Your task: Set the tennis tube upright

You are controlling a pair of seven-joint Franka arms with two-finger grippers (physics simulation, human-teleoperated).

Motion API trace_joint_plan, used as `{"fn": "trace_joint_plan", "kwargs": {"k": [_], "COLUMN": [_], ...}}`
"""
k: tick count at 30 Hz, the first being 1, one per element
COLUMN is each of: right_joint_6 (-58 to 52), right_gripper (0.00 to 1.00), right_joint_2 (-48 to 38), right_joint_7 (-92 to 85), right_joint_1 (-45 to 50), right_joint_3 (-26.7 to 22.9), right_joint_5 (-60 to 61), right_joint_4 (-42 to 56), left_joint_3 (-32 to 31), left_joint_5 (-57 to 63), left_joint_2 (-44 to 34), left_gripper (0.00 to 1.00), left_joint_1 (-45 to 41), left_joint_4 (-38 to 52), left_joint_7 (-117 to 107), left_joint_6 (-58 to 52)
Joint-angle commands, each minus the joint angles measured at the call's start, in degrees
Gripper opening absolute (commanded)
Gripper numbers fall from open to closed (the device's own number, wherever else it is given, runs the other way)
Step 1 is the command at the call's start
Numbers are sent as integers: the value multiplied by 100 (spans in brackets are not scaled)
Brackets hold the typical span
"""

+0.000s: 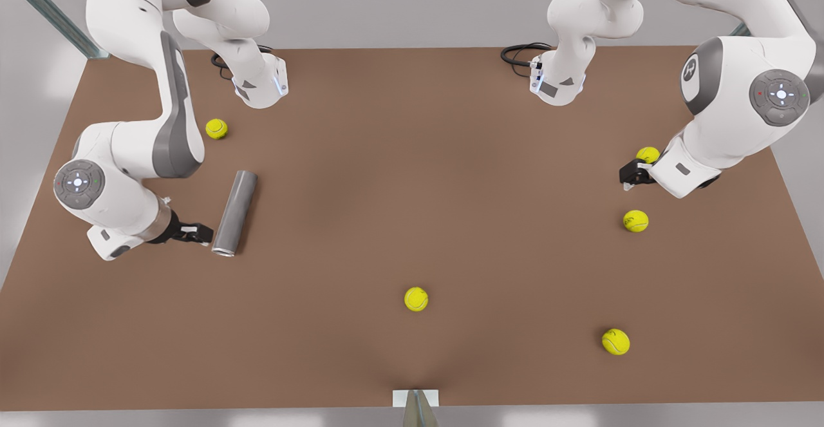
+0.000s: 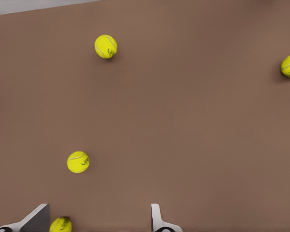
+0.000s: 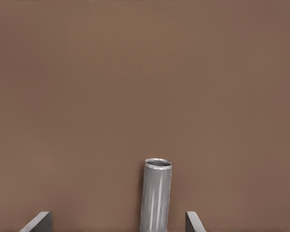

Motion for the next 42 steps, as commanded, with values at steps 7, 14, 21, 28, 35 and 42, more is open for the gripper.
{"fn": "trace_joint_plan", "kwargs": {"k": [7,14,21,28,35,42], "right_joint_6": [-51,617,1672,3121,3324,3622], "right_gripper": [100,100,100,100,100,100], "right_joint_2": [-2,-696,-872,-494,-248,-125], "right_joint_7": [105,746,738,307,237,157], "right_joint_1": [65,82,-480,-990,-1139,-1095], "right_joint_3": [0,404,404,413,422,422], "right_joint_5": [40,31,40,58,58,66], "right_joint_4": [0,-1995,-2804,-3937,-4315,-4605], "left_joint_3": [-9,-9,-335,-335,-335,-343], "left_joint_5": [6,6,6,15,15,6], "left_joint_2": [35,79,96,87,123,158], "left_gripper": [100,100,100,100,100,100], "left_joint_1": [16,25,332,323,332,332], "left_joint_4": [0,0,0,0,0,0], "left_joint_7": [0,9,9,0,-9,-18], "left_joint_6": [-9,-18,-44,-62,-62,-79]}}
